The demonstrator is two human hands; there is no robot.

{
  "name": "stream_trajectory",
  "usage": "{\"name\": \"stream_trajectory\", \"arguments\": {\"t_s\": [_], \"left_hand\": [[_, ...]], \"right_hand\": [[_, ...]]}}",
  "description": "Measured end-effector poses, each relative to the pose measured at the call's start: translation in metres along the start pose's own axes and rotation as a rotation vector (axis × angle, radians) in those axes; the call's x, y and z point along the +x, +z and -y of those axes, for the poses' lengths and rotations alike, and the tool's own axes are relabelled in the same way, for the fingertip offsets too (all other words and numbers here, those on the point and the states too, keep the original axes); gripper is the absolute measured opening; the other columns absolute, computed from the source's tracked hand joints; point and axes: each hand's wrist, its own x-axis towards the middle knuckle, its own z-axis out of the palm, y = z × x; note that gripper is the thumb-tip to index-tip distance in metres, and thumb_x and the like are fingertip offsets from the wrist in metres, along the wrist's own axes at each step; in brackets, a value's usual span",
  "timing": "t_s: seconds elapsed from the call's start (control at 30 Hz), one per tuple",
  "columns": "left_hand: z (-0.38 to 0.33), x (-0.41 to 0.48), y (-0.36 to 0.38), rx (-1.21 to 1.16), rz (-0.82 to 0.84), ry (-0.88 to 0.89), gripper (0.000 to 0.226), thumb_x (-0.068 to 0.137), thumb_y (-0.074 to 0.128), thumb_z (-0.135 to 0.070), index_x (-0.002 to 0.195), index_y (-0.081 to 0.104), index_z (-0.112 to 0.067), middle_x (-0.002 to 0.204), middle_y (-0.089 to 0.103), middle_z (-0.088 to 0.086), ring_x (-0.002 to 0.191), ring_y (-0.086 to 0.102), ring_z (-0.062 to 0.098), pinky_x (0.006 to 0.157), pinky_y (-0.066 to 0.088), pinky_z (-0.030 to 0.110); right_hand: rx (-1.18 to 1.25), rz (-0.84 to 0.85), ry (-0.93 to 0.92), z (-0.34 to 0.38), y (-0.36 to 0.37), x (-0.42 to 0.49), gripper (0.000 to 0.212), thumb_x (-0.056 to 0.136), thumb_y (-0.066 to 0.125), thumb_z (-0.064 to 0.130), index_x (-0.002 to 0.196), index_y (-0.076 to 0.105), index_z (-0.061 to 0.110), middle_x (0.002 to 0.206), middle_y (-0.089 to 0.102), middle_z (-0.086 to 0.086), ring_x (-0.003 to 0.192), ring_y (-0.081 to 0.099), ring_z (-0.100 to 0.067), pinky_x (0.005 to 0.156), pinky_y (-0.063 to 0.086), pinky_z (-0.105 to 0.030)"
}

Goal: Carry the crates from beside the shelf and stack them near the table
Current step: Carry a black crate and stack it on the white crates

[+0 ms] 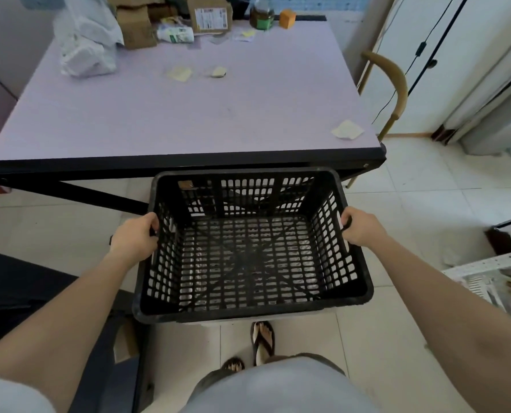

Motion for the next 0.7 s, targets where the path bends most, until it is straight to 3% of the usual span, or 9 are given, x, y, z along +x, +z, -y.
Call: {"name": "stream_trajectory", "arguments": {"t_s": [0.17, 0.3, 0.5, 0.7], "left_hand": [[-0.006, -0.005, 0.003, -0.016, 0.046, -0.02, 0.018, 0.082, 0.065, -0.013, 0.091, 0.05, -0.019, 0.088, 0.063, 0.008, 0.078, 0.061, 0.029, 0.064, 0.055, 0.04], [-0.01, -0.007, 0.006, -0.017, 0.039, -0.039, 0.017, 0.083, 0.063, -0.013, 0.092, 0.049, -0.018, 0.089, 0.063, 0.009, 0.079, 0.06, 0.03, 0.062, 0.052, 0.039], [-0.013, -0.005, 0.005, -0.007, 0.073, -0.087, 0.018, 0.085, 0.064, -0.016, 0.092, 0.048, -0.021, 0.097, 0.06, 0.011, 0.086, 0.06, 0.033, 0.072, 0.056, 0.044], [-0.012, -0.01, 0.004, -0.021, 0.09, -0.082, 0.018, 0.084, 0.063, -0.017, 0.092, 0.048, -0.024, 0.095, 0.062, 0.011, 0.082, 0.061, 0.032, 0.069, 0.056, 0.042]], "right_hand": [[-0.031, 0.006, 0.017, -0.007, -0.003, -0.004, 0.021, 0.073, 0.055, 0.003, 0.088, 0.052, 0.017, 0.08, 0.058, -0.004, 0.079, 0.057, -0.026, 0.067, 0.05, -0.035], [-0.057, 0.025, 0.009, -0.007, -0.004, -0.006, 0.021, 0.074, 0.056, 0.002, 0.089, 0.052, 0.015, 0.08, 0.056, -0.004, 0.08, 0.056, -0.026, 0.069, 0.049, -0.036], [-0.129, 0.118, 0.029, -0.001, -0.011, -0.007, 0.032, 0.073, 0.055, -0.008, 0.096, 0.049, 0.012, 0.09, 0.054, -0.01, 0.085, 0.051, -0.028, 0.07, 0.046, -0.035], [-0.124, 0.172, 0.052, -0.001, -0.01, -0.015, 0.034, 0.076, 0.062, -0.005, 0.098, 0.044, 0.014, 0.098, 0.053, -0.011, 0.089, 0.049, -0.027, 0.072, 0.042, -0.033]]}}
